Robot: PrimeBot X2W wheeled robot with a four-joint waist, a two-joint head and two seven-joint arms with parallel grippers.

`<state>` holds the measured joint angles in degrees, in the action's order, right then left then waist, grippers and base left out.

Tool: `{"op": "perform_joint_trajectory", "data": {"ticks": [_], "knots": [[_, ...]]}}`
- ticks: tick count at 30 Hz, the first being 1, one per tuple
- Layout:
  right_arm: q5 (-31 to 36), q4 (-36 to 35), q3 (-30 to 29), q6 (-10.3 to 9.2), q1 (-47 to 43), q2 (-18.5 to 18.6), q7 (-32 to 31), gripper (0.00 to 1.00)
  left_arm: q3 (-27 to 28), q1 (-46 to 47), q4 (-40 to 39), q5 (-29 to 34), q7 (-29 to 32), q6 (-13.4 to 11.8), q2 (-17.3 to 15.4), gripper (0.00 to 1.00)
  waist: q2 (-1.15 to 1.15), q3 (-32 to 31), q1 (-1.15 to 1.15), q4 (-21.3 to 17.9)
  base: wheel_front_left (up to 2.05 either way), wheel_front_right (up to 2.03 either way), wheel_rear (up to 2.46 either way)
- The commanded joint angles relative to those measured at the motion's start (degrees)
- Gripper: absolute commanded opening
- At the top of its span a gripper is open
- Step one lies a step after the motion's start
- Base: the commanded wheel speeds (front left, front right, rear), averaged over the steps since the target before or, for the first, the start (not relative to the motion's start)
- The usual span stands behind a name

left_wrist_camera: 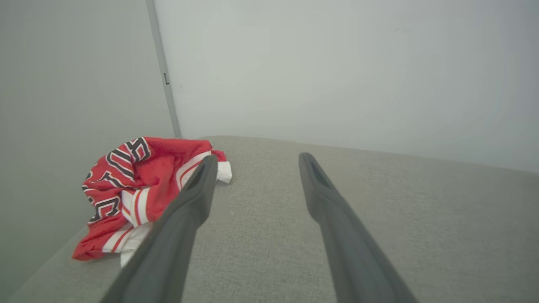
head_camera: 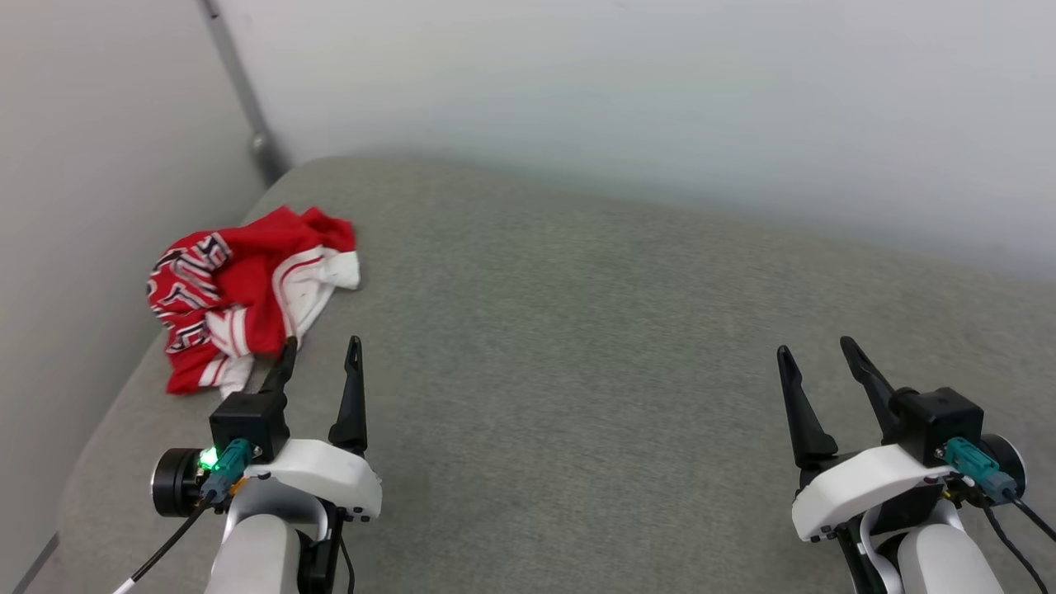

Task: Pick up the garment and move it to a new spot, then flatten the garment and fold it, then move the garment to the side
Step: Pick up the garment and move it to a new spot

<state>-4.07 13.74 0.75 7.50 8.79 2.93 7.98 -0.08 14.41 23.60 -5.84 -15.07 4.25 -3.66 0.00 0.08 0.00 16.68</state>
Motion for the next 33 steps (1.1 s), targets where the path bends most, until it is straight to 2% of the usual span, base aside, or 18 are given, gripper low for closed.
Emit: {"op": "perform_joint_trajectory", "data": {"ticks": [1, 11, 18, 26, 33], "knots": [[0.4, -0.4, 0.4, -0.02, 0.1, -0.1, -0.2, 1.00, 0.4, -0.1, -0.4, -0.1, -0.1, -0.2, -0.2, 1.00, 0.00, 0.5, 0.00, 3.3, 0.00, 0.00, 0.00], [0.8, -1.2, 2.3, -0.02, 0.6, -0.1, -0.8, 1.00, 2.1, -0.6, -1.7, 0.2, -0.1, -0.7, -0.2, 1.00, 0.00, 1.2, 0.00, 10.0, 0.00, 0.00, 0.00], [0.3, -1.1, 3.2, -0.02, 1.4, -0.1, -0.8, 1.00, 3.0, -0.8, -2.6, 0.7, -0.1, -0.6, -0.4, 1.00, 0.00, 1.7, 0.00, 12.8, 0.00, 0.00, 0.00], [0.1, -0.8, 3.7, -0.02, 1.9, -0.1, -0.6, 1.00, 3.9, -0.5, -3.0, 0.9, -0.1, -0.8, -0.2, 1.00, 0.00, 1.9, 0.00, 13.2, 0.00, 0.00, 0.00], [0.0, -1.0, 3.7, -0.02, 2.7, 0.0, -1.2, 1.00, 4.9, 3.4, -1.9, 0.7, -0.1, -0.4, -1.2, 1.00, 0.00, 3.1, 0.00, 11.3, 0.00, 0.00, 0.00]]}}
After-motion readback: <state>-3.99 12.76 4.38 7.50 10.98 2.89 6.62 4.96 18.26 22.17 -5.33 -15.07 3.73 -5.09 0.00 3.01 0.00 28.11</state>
